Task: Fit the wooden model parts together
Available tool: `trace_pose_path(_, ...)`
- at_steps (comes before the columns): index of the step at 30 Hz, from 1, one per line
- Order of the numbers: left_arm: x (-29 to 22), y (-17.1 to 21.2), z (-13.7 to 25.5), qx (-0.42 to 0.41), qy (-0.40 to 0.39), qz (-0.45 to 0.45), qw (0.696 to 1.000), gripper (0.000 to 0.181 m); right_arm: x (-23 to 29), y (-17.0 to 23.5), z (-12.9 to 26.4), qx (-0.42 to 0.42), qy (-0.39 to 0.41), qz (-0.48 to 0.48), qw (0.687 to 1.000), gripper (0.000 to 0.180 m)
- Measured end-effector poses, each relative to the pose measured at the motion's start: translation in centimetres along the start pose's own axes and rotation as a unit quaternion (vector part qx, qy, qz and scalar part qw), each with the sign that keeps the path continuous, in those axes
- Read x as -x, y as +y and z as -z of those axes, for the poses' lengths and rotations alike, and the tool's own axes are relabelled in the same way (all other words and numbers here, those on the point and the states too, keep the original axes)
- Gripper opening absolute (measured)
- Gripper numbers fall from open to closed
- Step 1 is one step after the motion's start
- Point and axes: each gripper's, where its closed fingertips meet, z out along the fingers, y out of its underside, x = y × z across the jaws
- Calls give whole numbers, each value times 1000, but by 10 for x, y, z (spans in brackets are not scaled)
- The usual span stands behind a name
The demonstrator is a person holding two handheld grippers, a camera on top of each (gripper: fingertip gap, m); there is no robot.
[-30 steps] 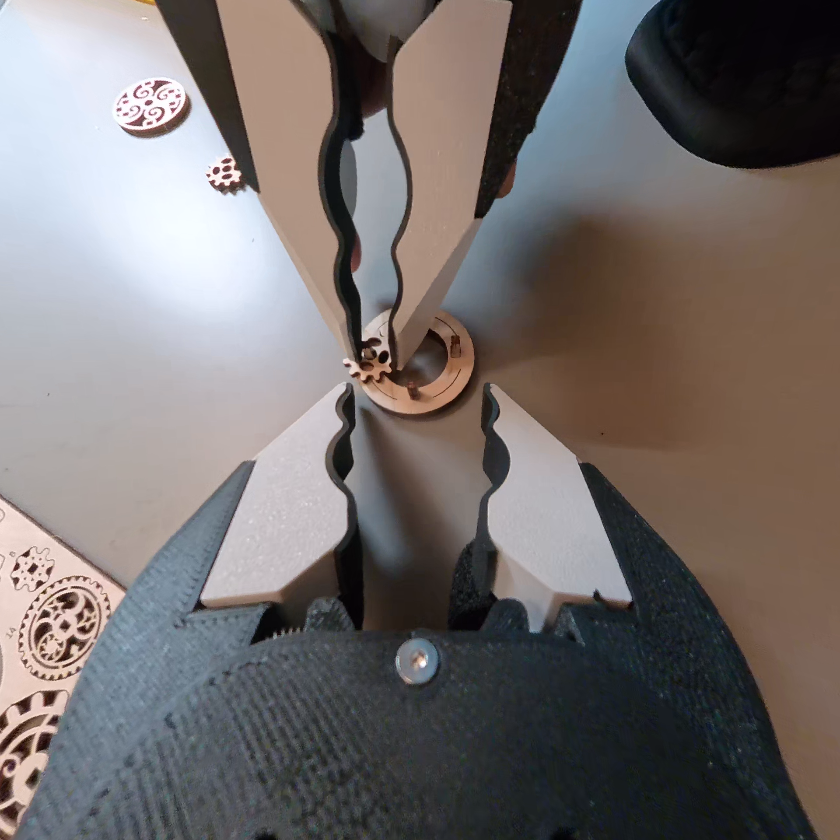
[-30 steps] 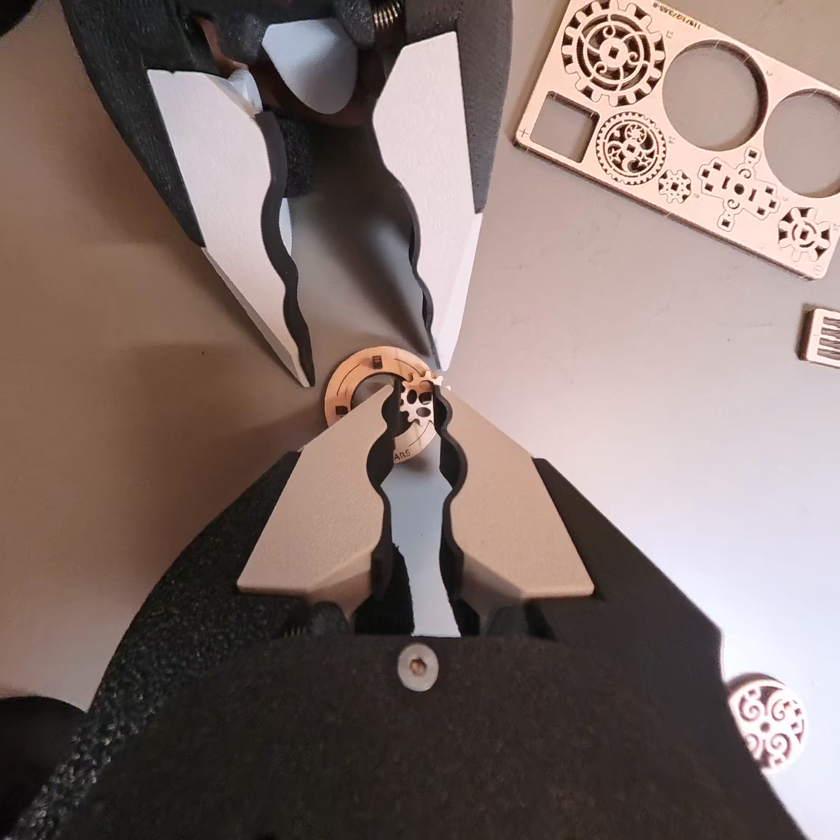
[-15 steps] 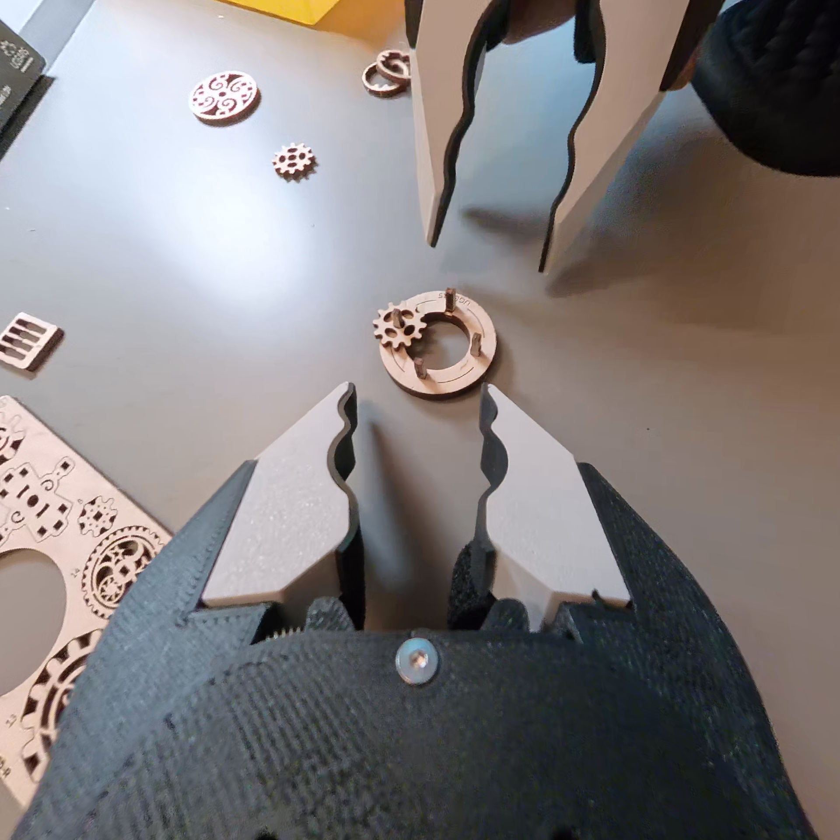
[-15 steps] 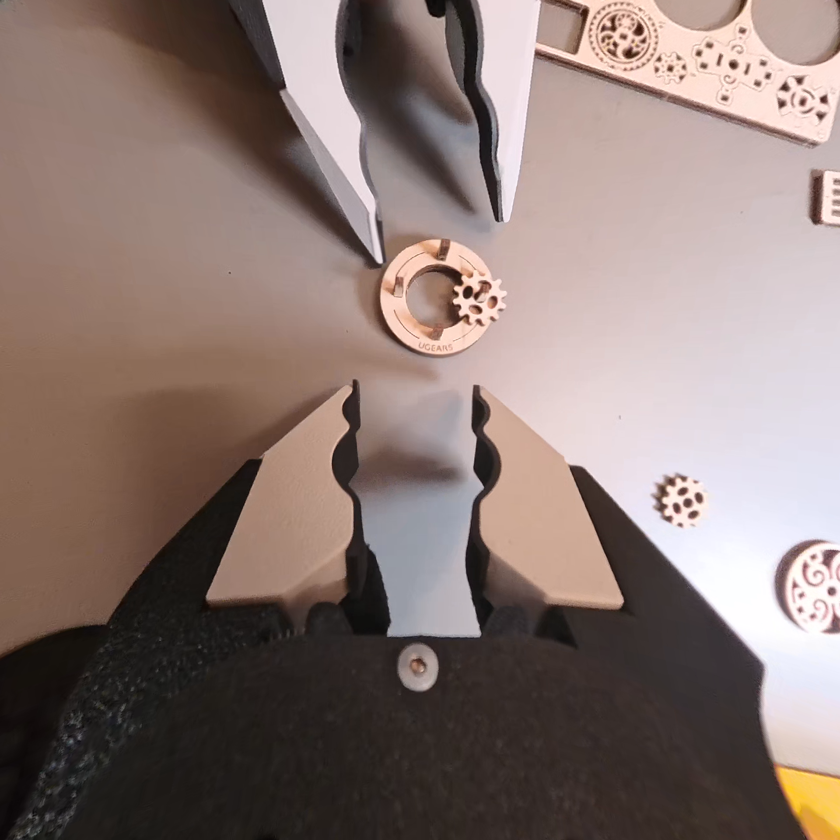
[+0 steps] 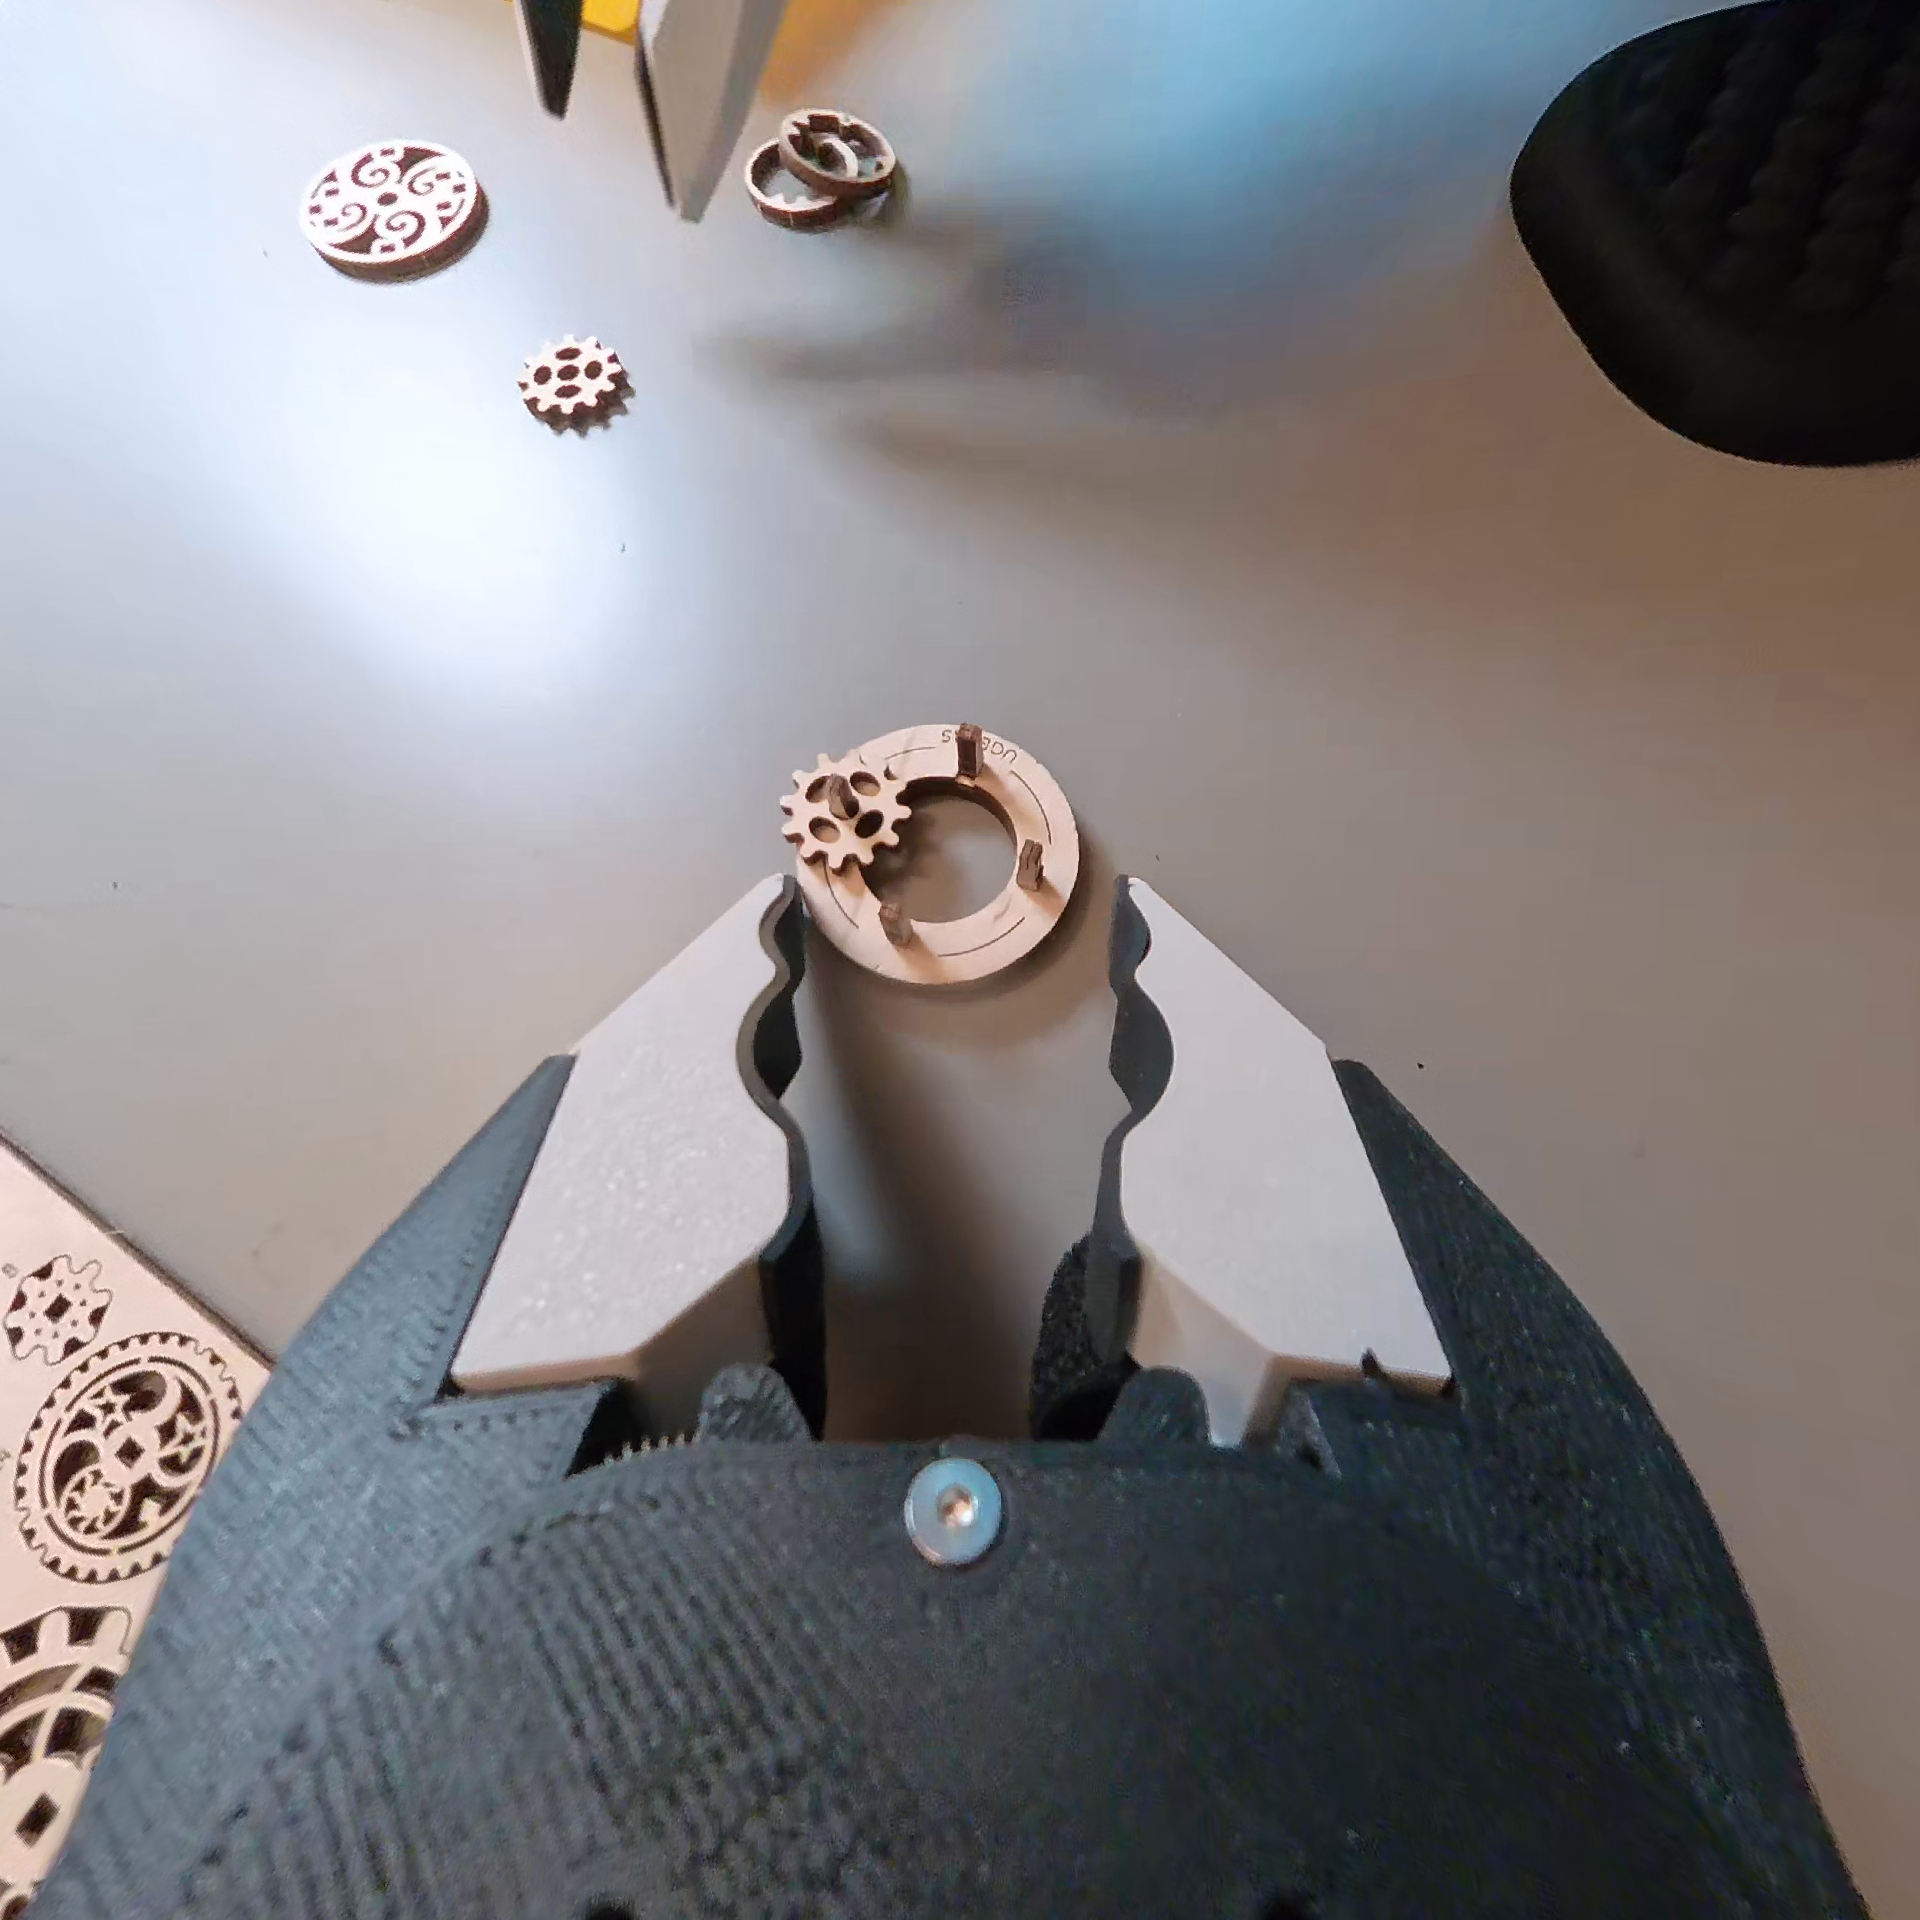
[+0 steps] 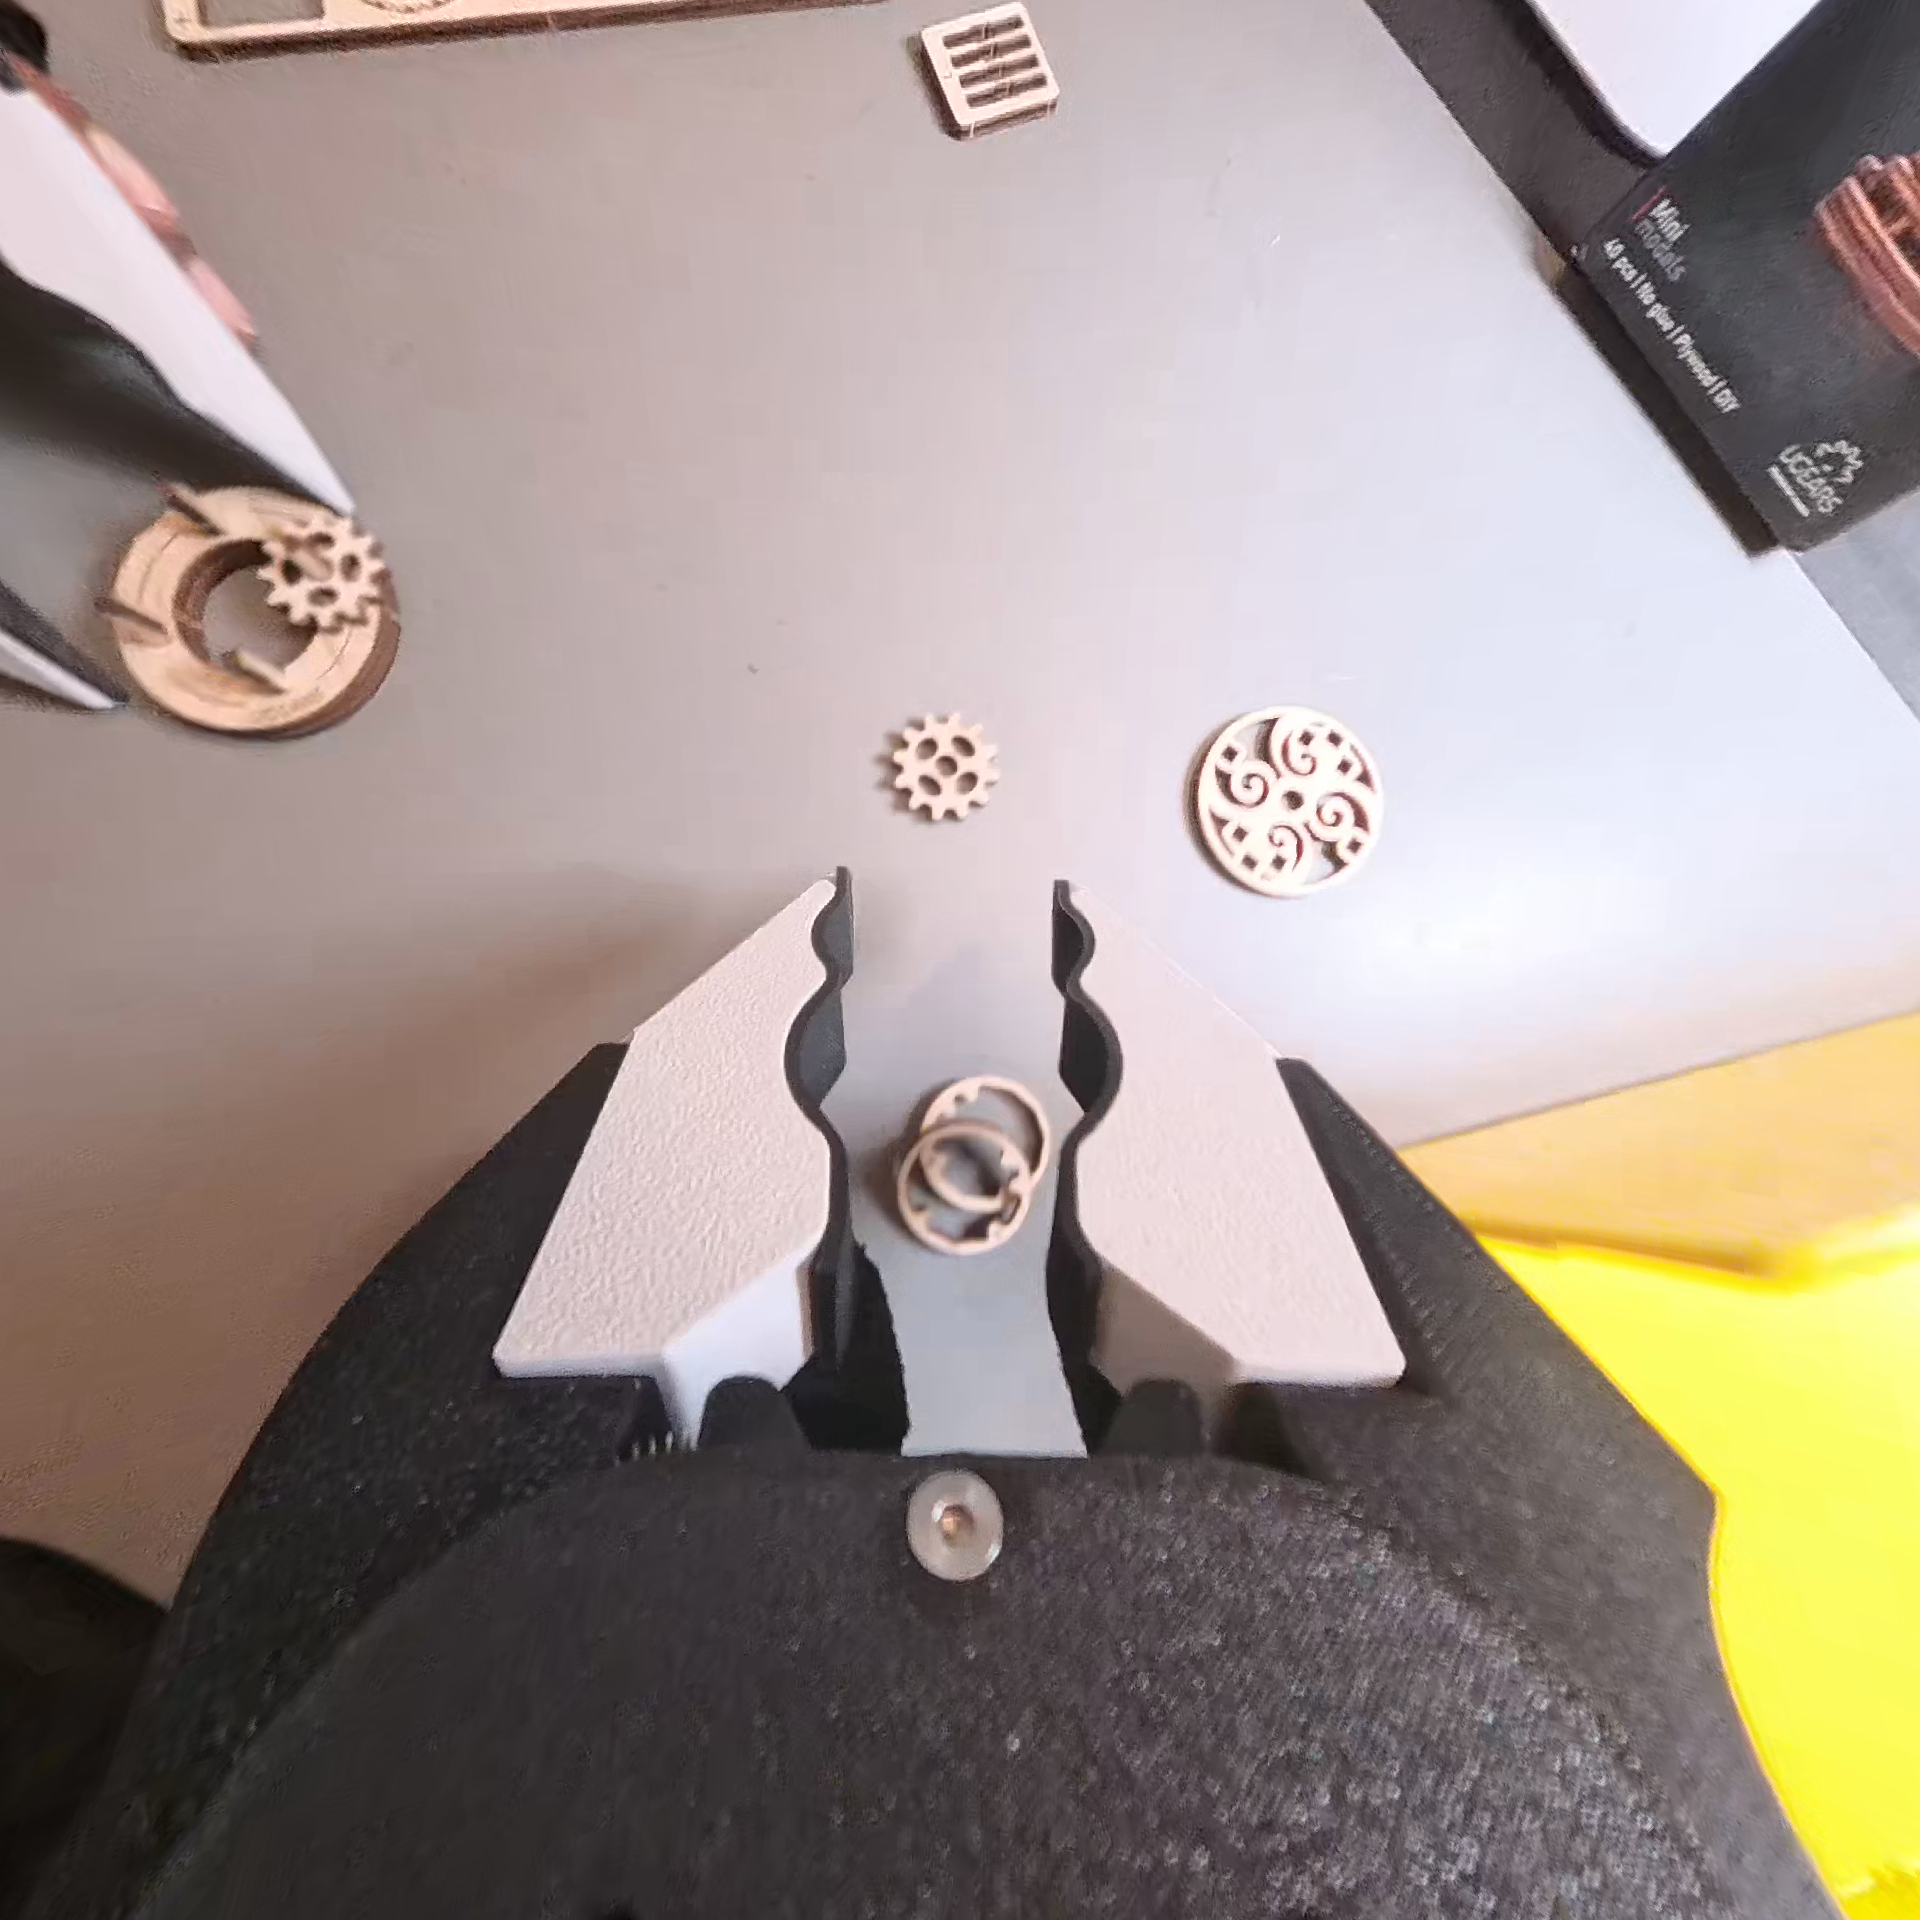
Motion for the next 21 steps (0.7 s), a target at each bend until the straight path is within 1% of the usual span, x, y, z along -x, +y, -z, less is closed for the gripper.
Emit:
trace_pose_path(1, 0, 0, 0, 0, -1, 2, 1000, 58, -1, -2, -6, 10, -6, 4, 1000, 36)
trace_pose_path(6, 1, 1, 1, 0, -11, 6, 1000, 56, 2, -4, -34, 53, -45, 2, 998, 37)
trace_pose_path(9, 0, 1, 3, 0, -13, 3, 1000, 54, 6, -6, -41, 45, -59, 5, 997, 30)
trace_pose_path(11, 0, 2, 4, 3, -15, -2, 1000, 52, 6, -8, -43, 40, -50, 12, 998, 24)
trace_pose_path(13, 0, 3, 5, 4, -16, -6, 1000, 52, 11, -8, -42, 41, -53, 31, 997, 22)
trace_pose_path(16, 2, 5, 8, 5, -19, -9, 1000, 53, 48, -25, -26, -5, -104, 80, 991, 22)
trace_pose_path(19, 2, 5, 8, 2, -12, -3, 1000, 53, 109, -48, 2, -56, -165, 158, 972, 22)
trace_pose_path(21, 1, 5, 7, 0, -7, 2, 1000, 52, 141, -53, 9, -52, -181, 209, 960, 22)
